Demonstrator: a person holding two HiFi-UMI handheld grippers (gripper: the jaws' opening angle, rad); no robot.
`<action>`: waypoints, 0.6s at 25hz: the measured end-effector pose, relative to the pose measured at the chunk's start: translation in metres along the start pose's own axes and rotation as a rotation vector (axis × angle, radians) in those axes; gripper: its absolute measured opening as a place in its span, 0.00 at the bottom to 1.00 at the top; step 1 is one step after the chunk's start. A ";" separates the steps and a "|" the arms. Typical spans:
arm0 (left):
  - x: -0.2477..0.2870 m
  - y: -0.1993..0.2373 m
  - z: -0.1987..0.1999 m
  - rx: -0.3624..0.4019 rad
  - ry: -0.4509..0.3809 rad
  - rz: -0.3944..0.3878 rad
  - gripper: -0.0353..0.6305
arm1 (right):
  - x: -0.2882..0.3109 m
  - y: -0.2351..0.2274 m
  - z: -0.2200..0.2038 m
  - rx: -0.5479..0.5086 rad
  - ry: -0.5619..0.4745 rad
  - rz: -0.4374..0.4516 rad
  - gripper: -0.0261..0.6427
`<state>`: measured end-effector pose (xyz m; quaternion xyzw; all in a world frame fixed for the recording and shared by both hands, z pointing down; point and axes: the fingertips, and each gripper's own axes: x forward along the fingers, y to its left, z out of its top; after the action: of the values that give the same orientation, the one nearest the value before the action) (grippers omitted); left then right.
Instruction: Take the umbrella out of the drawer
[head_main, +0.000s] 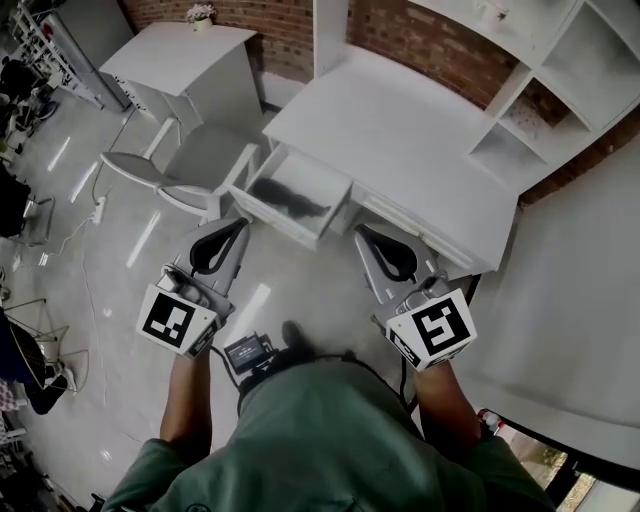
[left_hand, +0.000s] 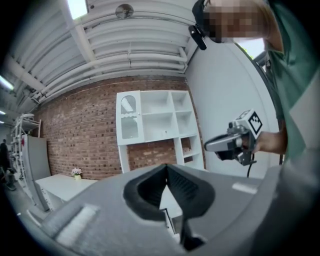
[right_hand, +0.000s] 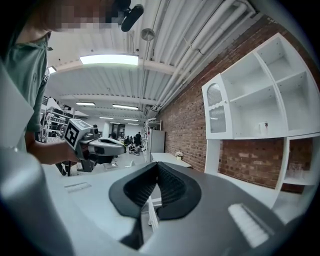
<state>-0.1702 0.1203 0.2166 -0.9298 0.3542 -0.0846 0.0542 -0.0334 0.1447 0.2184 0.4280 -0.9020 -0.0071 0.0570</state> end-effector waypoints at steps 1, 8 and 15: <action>0.003 0.012 -0.002 -0.001 0.000 -0.008 0.05 | 0.011 -0.001 0.000 -0.001 0.004 -0.009 0.05; 0.027 0.078 -0.024 -0.010 -0.001 -0.070 0.06 | 0.073 -0.009 0.000 -0.007 0.033 -0.069 0.05; 0.072 0.105 -0.040 -0.036 0.018 -0.105 0.06 | 0.110 -0.044 -0.010 0.003 0.070 -0.055 0.05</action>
<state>-0.1939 -0.0072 0.2477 -0.9471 0.3068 -0.0895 0.0298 -0.0672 0.0318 0.2365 0.4527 -0.8873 0.0077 0.0876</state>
